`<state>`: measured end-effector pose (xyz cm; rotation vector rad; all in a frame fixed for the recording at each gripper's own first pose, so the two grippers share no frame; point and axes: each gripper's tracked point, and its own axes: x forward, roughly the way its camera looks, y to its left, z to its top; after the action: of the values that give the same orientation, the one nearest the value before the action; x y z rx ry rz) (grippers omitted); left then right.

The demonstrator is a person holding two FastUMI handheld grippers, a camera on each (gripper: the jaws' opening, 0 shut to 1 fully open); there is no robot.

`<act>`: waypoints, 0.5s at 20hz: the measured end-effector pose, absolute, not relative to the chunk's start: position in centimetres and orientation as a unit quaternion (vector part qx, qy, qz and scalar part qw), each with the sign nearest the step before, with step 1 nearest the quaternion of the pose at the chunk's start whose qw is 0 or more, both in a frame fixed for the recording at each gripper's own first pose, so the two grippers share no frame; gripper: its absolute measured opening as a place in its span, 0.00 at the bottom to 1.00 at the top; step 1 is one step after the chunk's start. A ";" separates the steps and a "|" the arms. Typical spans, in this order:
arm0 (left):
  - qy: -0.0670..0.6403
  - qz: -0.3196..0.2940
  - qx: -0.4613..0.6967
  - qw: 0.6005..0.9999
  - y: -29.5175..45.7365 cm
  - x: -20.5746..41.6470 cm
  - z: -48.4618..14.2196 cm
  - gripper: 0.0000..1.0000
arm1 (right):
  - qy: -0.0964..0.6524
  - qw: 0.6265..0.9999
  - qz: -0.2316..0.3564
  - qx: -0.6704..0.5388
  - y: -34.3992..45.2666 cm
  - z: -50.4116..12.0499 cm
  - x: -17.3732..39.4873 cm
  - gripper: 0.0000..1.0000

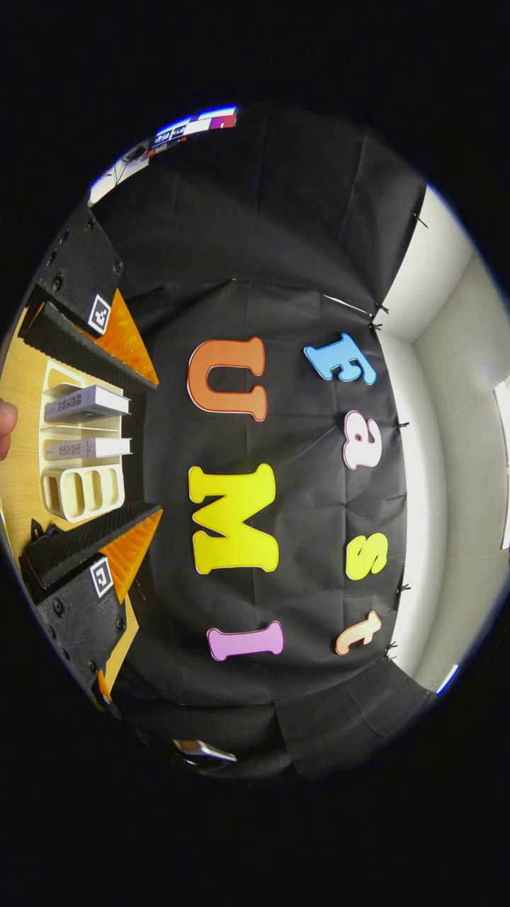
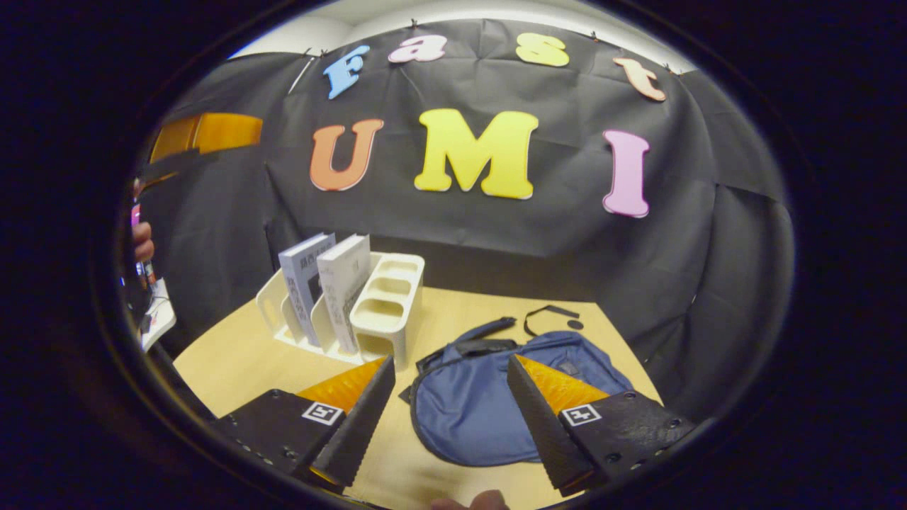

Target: Open the schoolbag, grab two books from the bookshelf and put them into the schoolbag.

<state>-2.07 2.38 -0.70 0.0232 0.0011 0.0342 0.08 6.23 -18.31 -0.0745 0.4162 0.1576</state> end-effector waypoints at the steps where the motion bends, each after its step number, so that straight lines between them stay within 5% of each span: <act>1: 0.002 0.021 0.013 1.000 2.7 -2.3 -0.8 0.98 | 0.224 0.970 0.081 -0.041 6.6 -19.9 0.2 0.98; 10: 0.016 0.036 0.023 0.999 4.3 -3.3 -1.9 0.98 | 0.334 0.939 0.074 -0.044 8.4 -30.4 1.9 0.96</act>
<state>-3.32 4.30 -1.85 0.0467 0.0322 0.0713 1.90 8.38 -30.42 -0.0899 0.6817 0.1511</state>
